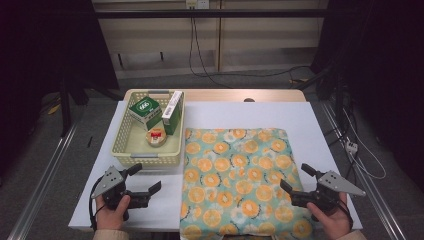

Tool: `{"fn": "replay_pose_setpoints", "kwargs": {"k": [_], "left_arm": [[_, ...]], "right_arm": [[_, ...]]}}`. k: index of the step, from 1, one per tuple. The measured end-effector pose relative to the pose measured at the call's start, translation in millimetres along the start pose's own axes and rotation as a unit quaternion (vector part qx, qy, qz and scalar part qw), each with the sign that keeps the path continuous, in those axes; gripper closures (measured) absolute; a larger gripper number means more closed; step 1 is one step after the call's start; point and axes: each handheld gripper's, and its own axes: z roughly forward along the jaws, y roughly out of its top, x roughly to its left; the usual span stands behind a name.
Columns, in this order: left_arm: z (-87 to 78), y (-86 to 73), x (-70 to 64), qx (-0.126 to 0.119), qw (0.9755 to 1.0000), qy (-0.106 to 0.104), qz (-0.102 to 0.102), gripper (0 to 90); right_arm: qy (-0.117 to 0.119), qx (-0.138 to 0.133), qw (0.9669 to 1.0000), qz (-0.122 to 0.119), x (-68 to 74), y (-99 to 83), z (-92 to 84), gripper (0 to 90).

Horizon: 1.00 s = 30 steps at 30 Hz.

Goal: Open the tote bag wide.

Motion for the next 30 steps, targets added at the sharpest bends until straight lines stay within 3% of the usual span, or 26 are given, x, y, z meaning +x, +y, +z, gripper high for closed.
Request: {"fn": "replay_pose_setpoints", "kwargs": {"k": [4, 9, 13, 16, 18, 19, 20, 25, 30], "left_arm": [[0.0, 0.0, 0.2, -0.001, 1.0, -0.001, -0.002, 3.9], [1.4, 0.1, -1.6, -0.002, 1.0, -0.002, 0.001, 3.9], [1.6, 0.7, -3.9, -0.002, 1.0, -0.004, 0.005, 3.9], [1.6, 1.0, -5.2, -0.004, 1.0, -0.004, 0.004, 3.9], [1.6, 0.9, -5.3, -0.004, 1.0, -0.005, 0.004, 3.9], [1.5, 0.9, -5.2, -0.005, 1.0, -0.006, 0.004, 3.9], [1.5, 1.0, -5.3, -0.005, 1.0, -0.007, 0.002, 3.9], [1.4, 1.2, -6.9, -0.004, 0.9999, -0.01, 0.003, 3.9], [1.3, 0.9, -8.3, -0.005, 0.9999, -0.01, 0.004, 3.9]], "right_arm": [[-0.002, 0.002, 1.0, -0.002, -1.6, 1.5, -0.8, 3.9], [-0.004, 0.031, 0.9995, 0.002, -5.5, 1.6, 3.7, 3.7], [-0.005, 0.046, 0.9989, -0.002, -13.2, 14.4, 15.9, 4.4], [0.011, 0.054, 0.9983, -0.017, -22.4, 30.7, 36.5, 5.0], [0.028, 0.065, 0.9974, -0.014, -30.1, 40.2, 54.1, 5.4], [0.034, 0.084, 0.9958, -0.009, -37.1, 49.5, 72.5, 6.7], [0.034, 0.084, 0.9958, -0.009, -37.1, 49.5, 72.5, 6.7], [0.045, 0.112, 0.9926, -0.019, -45.8, 64.8, 114.1, 8.2], [0.054, 0.134, 0.9891, -0.027, -46.7, 65.0, 148.4, 9.4]]}}
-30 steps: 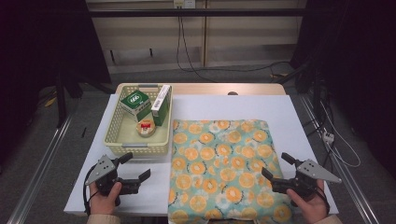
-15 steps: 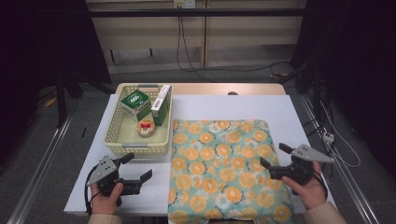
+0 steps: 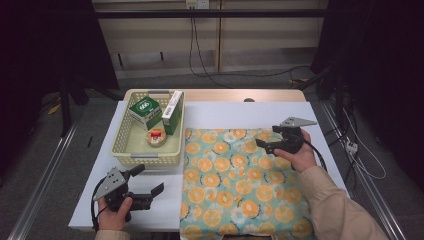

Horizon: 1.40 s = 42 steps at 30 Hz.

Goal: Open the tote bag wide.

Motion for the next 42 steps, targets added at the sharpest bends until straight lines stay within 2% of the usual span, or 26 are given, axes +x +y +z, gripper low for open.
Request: {"fn": "replay_pose_setpoints", "kwargs": {"k": [3, 7, 9, 12, 13, 15, 17, 19, 21, 22, 23, 25, 26, 27, 28, 29, 30, 31, 32, 34, 35, 38, 42], "left_arm": [[1.1, 0.5, -1.6, -0.002, 1.0, -0.004, 0.001, 3.9], [2.6, 1.1, -3.6, 0.001, 0.9999, -0.011, 0.003, 3.9], [2.9, 1.3, -4.0, -0.001, 0.9999, -0.012, 0.003, 3.9], [2.9, 1.6, -4.0, -0.003, 0.9999, -0.013, 0.001, 3.9], [2.9, 1.7, -4.0, -0.003, 0.9999, -0.013, 0.002, 3.9], [3.1, 1.4, -4.2, -0.002, 0.9999, -0.014, 0.002, 3.9], [3.4, 0.9, -4.7, 0.001, 0.9999, -0.015, 0.004, 3.9], [3.3, 1.0, -5.1, 0.0, 0.9999, -0.015, 0.005, 3.9], [2.8, 1.1, -5.2, -0.002, 0.9999, -0.015, 0.005, 3.9], [2.3, 1.2, -5.2, 0.0, 0.9999, -0.014, 0.006, 3.9], [2.1, 0.9, -5.4, 0.0, 0.9999, -0.013, 0.004, 3.9], [1.9, 0.5, -5.2, 0.001, 0.9999, -0.013, 0.006, 3.9], [1.8, 0.4, -5.2, 0.002, 0.9999, -0.012, 0.006, 3.9], [1.8, 0.5, -5.3, 0.002, 0.9999, -0.011, 0.006, 3.9], [1.6, 0.5, -5.6, 0.002, 0.9999, -0.01, 0.007, 3.9], [1.8, 0.7, -5.7, 0.002, 0.9999, -0.01, 0.007, 3.9], [2.0, 0.8, -6.1, 0.002, 0.9999, -0.011, 0.007, 3.9], [2.4, 0.9, -6.1, 0.001, 0.9999, -0.013, 0.009, 3.9], [2.4, 0.9, -6.3, 0.004, 0.9999, -0.012, 0.009, 3.9], [2.1, 1.1, -6.6, 0.007, 0.9998, -0.01, 0.013, 4.0], [2.2, 1.0, -7.2, 0.007, 0.9999, -0.008, 0.012, 4.0], [1.0, 0.9, -7.4, 0.008, 0.9999, -0.007, 0.013, 4.0], [-0.1, 1.3, -7.3, 0.006, 0.9999, -0.007, 0.013, 4.0]], "right_arm": [[0.006, 0.005, 0.9999, -0.012, -5.9, 5.6, 15.1, 12.2], [0.006, 0.016, 0.9999, 0.002, -17.8, 11.6, 32.2, 16.0], [0.006, 0.039, 0.9992, 0.005, -24.8, 11.8, 45.4, 21.5], [0.002, 0.053, 0.9986, 0.005, -29.6, 10.9, 55.2, 23.0], [0.0, 0.066, 0.9978, 0.008, -34.3, 10.1, 64.8, 25.5], [0.001, 0.074, 0.9972, 0.01, -35.8, 10.1, 69.1, 27.8], [-0.001, 0.081, 0.9968, 0.001, -37.6, 11.1, 76.9, 29.0], [0.006, 0.086, 0.9963, 0.006, -37.1, 12.1, 83.6, 30.7], [0.014, 0.108, 0.9939, -0.012, -32.7, 9.6, 93.0, 35.3], [0.014, 0.108, 0.9939, -0.012, -32.7, 9.6, 93.0, 35.3], [0.009, 0.107, 0.9937, -0.032, -30.0, 8.4, 94.5, 34.8], [0.009, 0.108, 0.9933, -0.041, -29.4, 7.9, 94.1, 36.4], [0.012, 0.107, 0.9932, -0.044, -29.5, 7.5, 93.0, 43.2], [0.024, 0.106, 0.9929, -0.048, -31.1, 7.3, 89.5, 63.5], [0.024, 0.106, 0.9929, -0.048, -31.1, 7.3, 89.5, 63.5], [0.035, 0.109, 0.9922, -0.049, -31.5, 7.7, 88.0, 69.8], [0.04, 0.117, 0.9911, -0.05, -30.9, 8.5, 86.4, 79.6], [0.04, 0.117, 0.9911, -0.05, -30.9, 8.5, 86.4, 79.6], [0.051, 0.121, 0.9905, -0.041, -31.2, 8.5, 85.8, 90.0], [0.051, 0.122, 0.9905, -0.038, -30.7, 8.5, 85.5, 90.0], [0.045, 0.125, 0.99, -0.046, -28.5, 9.9, 85.5, 90.0], [0.039, 0.126, 0.9901, -0.048, -26.9, 10.9, 85.6, 90.0], [0.033, 0.106, 0.9932, -0.035, -29.9, 14.1, 82.7, 90.0]]}}
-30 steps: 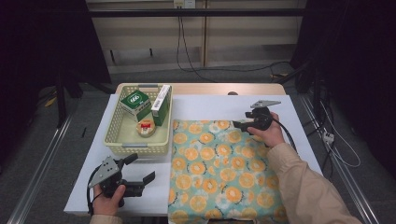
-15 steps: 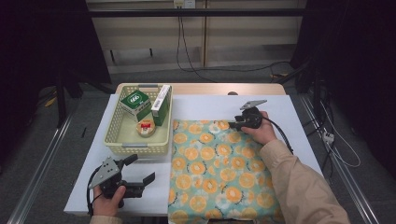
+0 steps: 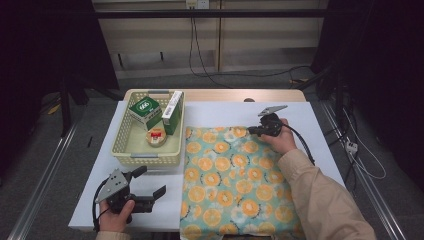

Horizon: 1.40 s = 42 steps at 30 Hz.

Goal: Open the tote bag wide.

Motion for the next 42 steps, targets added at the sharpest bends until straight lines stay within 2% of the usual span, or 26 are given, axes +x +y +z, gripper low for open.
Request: {"fn": "replay_pose_setpoints", "kwargs": {"k": [6, 10, 11, 12, 14, 15, 17, 20, 22, 23, 24, 25, 26, 27, 29, 30, 31, 32, 33, 35, 36, 37, 38, 39, 40, 42], "left_arm": [[0.5, -0.2, -0.4, 0.001, 1.0, -0.002, 0.002, 4.0], [0.9, 0.4, -1.7, 0.001, 1.0, -0.001, -0.001, 4.0], [1.2, 0.7, -2.0, 0.001, 1.0, -0.002, -0.002, 4.0], [1.6, 1.0, -2.2, -0.001, 1.0, -0.003, -0.001, 4.0], [3.2, 1.7, -2.9, 0.004, 1.0, -0.006, 0.005, 4.3], [4.4, 2.2, -3.6, 0.007, 0.9999, -0.006, 0.008, 4.5], [6.7, 2.8, -4.1, 0.009, 0.9998, -0.014, 0.009, 4.4], [9.9, 3.2, -4.5, 0.013, 0.9997, -0.019, 0.002, 4.4], [12.6, 3.6, -6.1, 0.017, 0.9997, -0.02, 0.002, 4.4], [14.2, 3.8, -7.1, 0.021, 0.9996, -0.021, 0.003, 4.4], [15.4, 4.4, -7.5, 0.026, 0.9994, -0.023, 0.008, 4.4], [17.4, 4.7, -8.8, 0.026, 0.9994, -0.024, 0.005, 4.4], [19.0, 5.4, -9.5, 0.03, 0.9991, -0.027, 0.008, 4.4], [20.8, 6.0, -11.0, 0.031, 0.9991, -0.027, 0.008, 4.4], [24.0, 6.6, -13.5, 0.028, 0.999, -0.033, 0.002, 4.4], [25.8, 6.7, -14.3, 0.031, 0.9989, -0.034, 0.002, 4.4], [27.9, 6.6, -15.2, 0.034, 0.9988, -0.035, 0.003, 4.4], [30.1, 6.1, -16.4, 0.037, 0.9987, -0.035, 0.002, 4.4], [32.3, 5.7, -17.6, 0.042, 0.9985, -0.036, 0.002, 4.4], [37.0, 5.9, -20.8, 0.051, 0.9982, -0.029, 0.009, 4.4], [39.5, 6.4, -22.9, 0.055, 0.9979, -0.032, 0.008, 4.6], [41.8, 7.1, -24.6, 0.059, 0.9976, -0.033, 0.012, 4.7], [44.4, 7.1, -27.0, 0.063, 0.9974, -0.035, 0.008, 4.8], [46.5, 7.2, -29.0, 0.069, 0.997, -0.033, 0.009, 4.8], [48.6, 7.1, -30.6, 0.074, 0.9967, -0.031, 0.016, 5.5], [52.3, 6.4, -34.1, 0.081, 0.996, -0.032, 0.017, 7.7]], "right_arm": [[-0.011, -0.015, 0.9997, 0.017, -7.3, 1.2, -5.2, 90.0], [-0.026, -0.029, 0.9985, 0.04, -14.1, 2.9, -8.3, 90.0], [-0.028, -0.033, 0.9981, 0.045, -16.4, 4.3, -9.0, 90.0], [-0.044, -0.034, 0.9976, 0.042, -21.9, 9.4, -11.1, 90.0], [-0.044, -0.039, 0.9972, 0.046, -25.4, 12.5, -12.0, 90.0], [-0.057, -0.046, 0.9962, 0.048, -32.4, 19.1, -12.6, 90.0], [-0.06, -0.049, 0.9957, 0.052, -36.1, 22.4, -12.2, 90.0], [-0.078, -0.057, 0.9933, 0.064, -49.7, 31.2, -10.7, 90.0], [-0.101, -0.057, 0.9913, 0.062, -60.2, 36.4, -8.5, 90.0], [-0.118, -0.059, 0.9891, 0.064, -65.3, 38.0, -8.0, 90.0], [-0.133, -0.063, 0.9854, 0.086, -76.7, 38.9, -6.8, 90.0], [-0.131, -0.072, 0.982, 0.115, -81.9, 36.5, -6.1, 84.0], [-0.138, -0.074, 0.9794, 0.128, -84.8, 34.5, -5.9, 74.5], [-0.138, -0.074, 0.9794, 0.128, -84.8, 34.5, -5.9, 74.5], [-0.144, -0.066, 0.982, 0.103, -85.3, 31.7, -7.0, 58.9], [-0.141, -0.058, 0.9826, 0.106, -83.9, 30.0, -7.7, 48.9], [-0.129, -0.057, 0.9834, 0.113, -81.8, 28.3, -8.9, 43.7], [-0.119, -0.062, 0.9862, 0.097, -74.1, 25.2, -14.1, 41.1], [-0.119, -0.062, 0.9862, 0.097, -74.1, 25.2, -14.1, 41.1], [-0.103, -0.057, 0.9886, 0.094, -64.2, 21.6, -20.1, 36.7], [-0.096, -0.062, 0.9892, 0.091, -58.7, 19.1, -23.5, 36.0], [-0.087, -0.061, 0.9906, 0.086, -52.7, 16.5, -27.1, 35.8], [-0.08, -0.055, 0.9928, 0.071, -39.6, 10.6, -34.4, 31.8], [-0.08, -0.055, 0.9928, 0.071, -39.6, 10.6, -34.4, 31.8], [-0.075, -0.054, 0.9937, 0.063, -32.7, 7.3, -38.1, 30.4], [-0.059, -0.058, 0.995, 0.056, -19.1, 0.3, -46.5, 29.1]]}}
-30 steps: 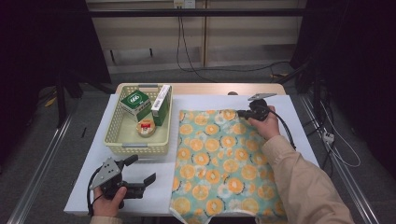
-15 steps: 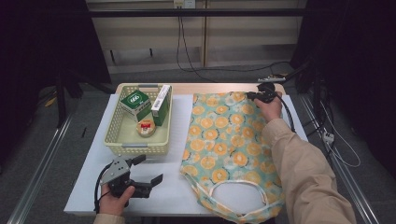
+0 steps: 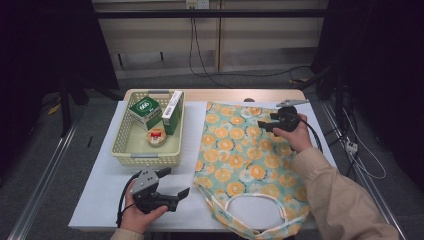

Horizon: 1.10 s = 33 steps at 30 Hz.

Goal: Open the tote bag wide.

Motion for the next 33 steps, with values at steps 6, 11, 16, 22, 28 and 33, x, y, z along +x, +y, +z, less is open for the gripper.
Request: {"fn": "replay_pose_setpoints", "kwargs": {"k": [6, 11, 16, 22, 28, 33], "left_arm": [[1.2, 0.6, -3.2, -0.002, 1.0, -0.001, -0.001, 8.6], [-1.0, -0.9, -2.4, -0.003, 1.0, 0.002, -0.002, 8.6], [-4.1, -3.6, -0.6, -0.005, 0.9999, 0.006, -0.007, 8.1], [-10.4, -6.9, 4.3, -0.009, 0.9997, 0.013, -0.017, 7.6], [-11.6, -7.8, 6.8, -0.009, 0.9996, 0.018, -0.02, 7.6], [-13.3, -8.4, 7.9, -0.012, 0.9995, 0.019, -0.021, 7.6]], "right_arm": [[0.033, 0.006, 0.9991, -0.027, 41.8, -17.7, -27.3, 23.6], [0.078, 0.006, 0.9956, -0.052, 78.9, -31.6, -43.1, 21.5], [0.124, 0.023, 0.9885, -0.084, 113.0, -48.4, -52.5, 24.3], [0.185, 0.034, 0.9745, -0.122, 142.4, -69.7, -57.4, 38.9], [0.228, 0.064, 0.9571, -0.167, 162.1, -88.5, -54.4, 44.6], [0.222, 0.067, 0.9516, -0.201, 170.0, -94.7, -50.4, 52.7]]}}
